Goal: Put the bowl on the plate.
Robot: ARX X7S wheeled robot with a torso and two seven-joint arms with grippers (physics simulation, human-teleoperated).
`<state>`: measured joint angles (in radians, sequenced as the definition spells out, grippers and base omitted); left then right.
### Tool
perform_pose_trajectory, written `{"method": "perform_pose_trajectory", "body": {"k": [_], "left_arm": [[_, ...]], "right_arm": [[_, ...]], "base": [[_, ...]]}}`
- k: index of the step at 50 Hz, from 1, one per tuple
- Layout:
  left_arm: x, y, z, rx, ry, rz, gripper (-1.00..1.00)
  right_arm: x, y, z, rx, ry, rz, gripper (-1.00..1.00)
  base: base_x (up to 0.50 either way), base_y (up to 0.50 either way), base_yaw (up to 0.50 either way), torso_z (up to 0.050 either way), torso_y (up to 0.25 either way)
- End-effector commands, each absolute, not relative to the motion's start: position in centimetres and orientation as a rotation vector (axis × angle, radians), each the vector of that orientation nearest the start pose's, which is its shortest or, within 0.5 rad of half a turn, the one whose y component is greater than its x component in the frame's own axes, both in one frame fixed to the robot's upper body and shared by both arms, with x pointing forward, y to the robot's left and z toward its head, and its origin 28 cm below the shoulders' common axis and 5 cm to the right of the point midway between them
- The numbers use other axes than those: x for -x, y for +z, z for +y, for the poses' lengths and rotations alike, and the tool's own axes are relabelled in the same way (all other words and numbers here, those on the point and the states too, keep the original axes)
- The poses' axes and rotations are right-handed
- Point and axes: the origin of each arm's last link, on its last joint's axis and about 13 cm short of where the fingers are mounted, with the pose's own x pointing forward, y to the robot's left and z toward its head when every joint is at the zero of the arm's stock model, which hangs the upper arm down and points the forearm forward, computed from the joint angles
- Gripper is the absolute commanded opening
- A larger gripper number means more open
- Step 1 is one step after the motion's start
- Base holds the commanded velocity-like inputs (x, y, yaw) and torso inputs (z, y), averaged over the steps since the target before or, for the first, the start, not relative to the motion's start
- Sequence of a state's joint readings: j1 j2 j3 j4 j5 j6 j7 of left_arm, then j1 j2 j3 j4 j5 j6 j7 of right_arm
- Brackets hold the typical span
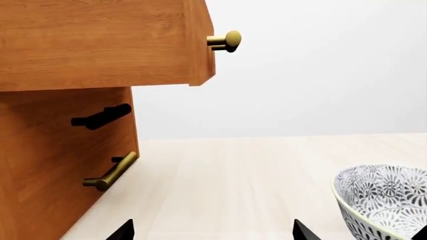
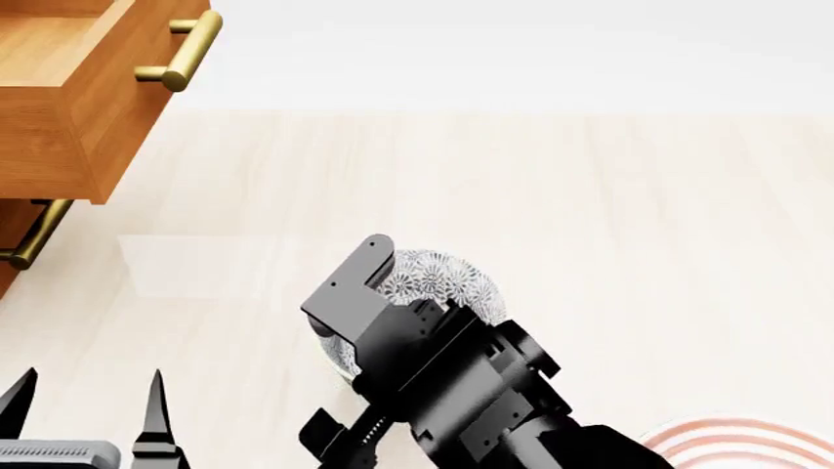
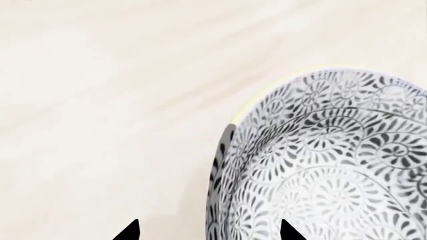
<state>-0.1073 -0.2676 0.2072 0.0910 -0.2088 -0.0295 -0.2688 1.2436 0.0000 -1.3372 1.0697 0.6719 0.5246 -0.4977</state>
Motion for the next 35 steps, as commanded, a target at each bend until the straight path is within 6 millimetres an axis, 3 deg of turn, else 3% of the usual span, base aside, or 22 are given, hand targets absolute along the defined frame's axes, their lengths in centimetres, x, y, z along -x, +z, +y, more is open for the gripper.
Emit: {"method": "perform_pose_trajectory", "body": {"k": [1,6,7,24,29,35], "left_arm": [[-23.3,5.1,22.5,-0.048,0.049,-0.125,1.0],[-23.4,5.1,22.4,-0.048,0.048,-0.123,1.0],[-23.3,5.1,22.4,-0.047,0.048,-0.124,1.0],[-23.1,5.1,22.5,-0.04,0.05,-0.126,1.0],[-23.1,5.0,22.6,-0.037,0.051,-0.129,1.0],[-23.1,5.1,22.6,-0.033,0.05,-0.129,1.0]], "right_arm": [[-39.5,12.0,-5.3,0.567,0.808,0.718,1.0],[-39.5,11.9,-5.4,0.569,0.803,0.721,1.0],[-39.5,11.9,-5.4,0.566,0.799,0.72,-1.0],[-39.5,12.1,-5.2,0.585,0.795,0.715,-1.0],[-39.7,13.1,-5.2,0.604,0.781,0.681,-1.0],[-39.6,15.9,-5.7,0.673,0.722,0.586,-1.0]], "base": [[0.0,0.0,0.0,0.0,0.0],[0.0,0.0,0.0,0.0,0.0],[0.0,0.0,0.0,0.0,0.0],[0.0,0.0,0.0,0.0,0.0],[0.0,0.0,0.0,0.0,0.0],[0.0,0.0,0.0,0.0,0.0]]}}
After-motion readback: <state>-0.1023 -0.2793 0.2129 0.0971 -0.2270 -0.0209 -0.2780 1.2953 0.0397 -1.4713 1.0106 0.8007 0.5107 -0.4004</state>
